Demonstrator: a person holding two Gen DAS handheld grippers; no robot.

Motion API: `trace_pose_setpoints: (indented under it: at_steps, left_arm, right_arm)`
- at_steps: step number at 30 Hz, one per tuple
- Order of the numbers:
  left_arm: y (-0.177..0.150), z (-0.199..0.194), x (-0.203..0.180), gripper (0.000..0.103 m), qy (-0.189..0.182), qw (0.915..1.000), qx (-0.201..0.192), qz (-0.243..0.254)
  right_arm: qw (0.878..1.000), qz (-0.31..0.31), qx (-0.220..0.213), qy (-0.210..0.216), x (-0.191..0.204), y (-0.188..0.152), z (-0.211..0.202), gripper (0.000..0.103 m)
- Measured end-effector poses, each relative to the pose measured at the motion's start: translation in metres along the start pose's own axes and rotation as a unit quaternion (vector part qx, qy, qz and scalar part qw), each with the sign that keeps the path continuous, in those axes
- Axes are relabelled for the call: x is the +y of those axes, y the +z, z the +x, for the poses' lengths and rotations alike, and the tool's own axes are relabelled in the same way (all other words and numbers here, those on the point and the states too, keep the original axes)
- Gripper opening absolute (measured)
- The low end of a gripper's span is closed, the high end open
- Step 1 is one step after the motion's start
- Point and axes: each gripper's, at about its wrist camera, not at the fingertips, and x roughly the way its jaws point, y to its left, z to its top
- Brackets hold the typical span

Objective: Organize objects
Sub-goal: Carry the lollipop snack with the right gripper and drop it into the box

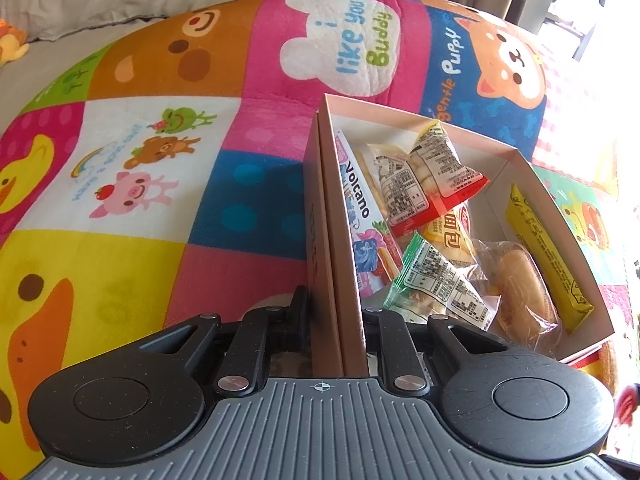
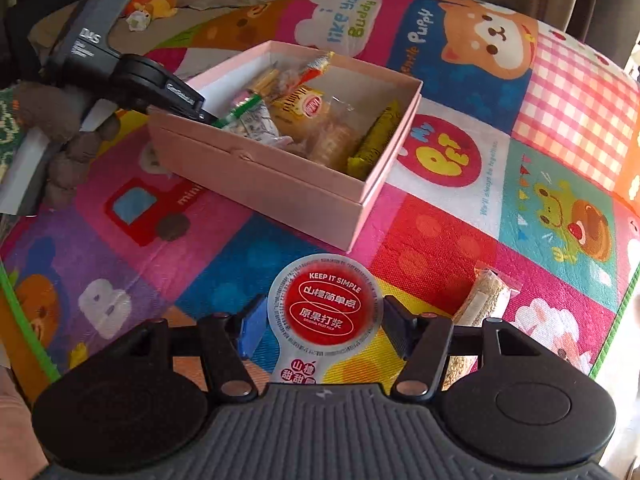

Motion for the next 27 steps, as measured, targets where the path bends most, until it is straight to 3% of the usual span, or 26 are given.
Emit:
trace_pose_setpoints:
  at_steps: [6,10,13,18,22,27]
  left_arm:
    - [0.0,0.0,0.001,0.018,-0.003,1.0,0.0,-0.004]
    - [0.002,0.0,0.0,0.018,-0.001,1.0,0.003,-0.004]
    - [0.002,0.0,0.0,0.018,0.0,1.0,0.003,-0.001]
    - [0.002,0.001,0.0,0.018,-0.001,1.0,0.003,-0.002]
    - [0.002,0.001,0.001,0.019,-0.004,1.0,0.003,-0.005]
    - [0.001,0.0,0.002,0.019,-0.006,1.0,0.002,-0.006]
  right_arm:
    - [0.994,0.047,-0.096,0.029,-0.005,0.067,-0.044,0.061]
    - [0.983,0.105,-0.129,0.08,-0.013,0.122,-0.036,0.061]
    - [0.98,0.136,-0.115,0.092,-0.008,0.158,-0.003,0.061]
    - [0.987,0.134,-0.08,0.049,0.01,0.19,0.072,0.061]
    - [0.996,0.076,-0.051,0.018,0.032,0.184,0.113,0.062]
    - [0.996,0.063,-0.05,0.024,0.027,0.172,0.115,0.067]
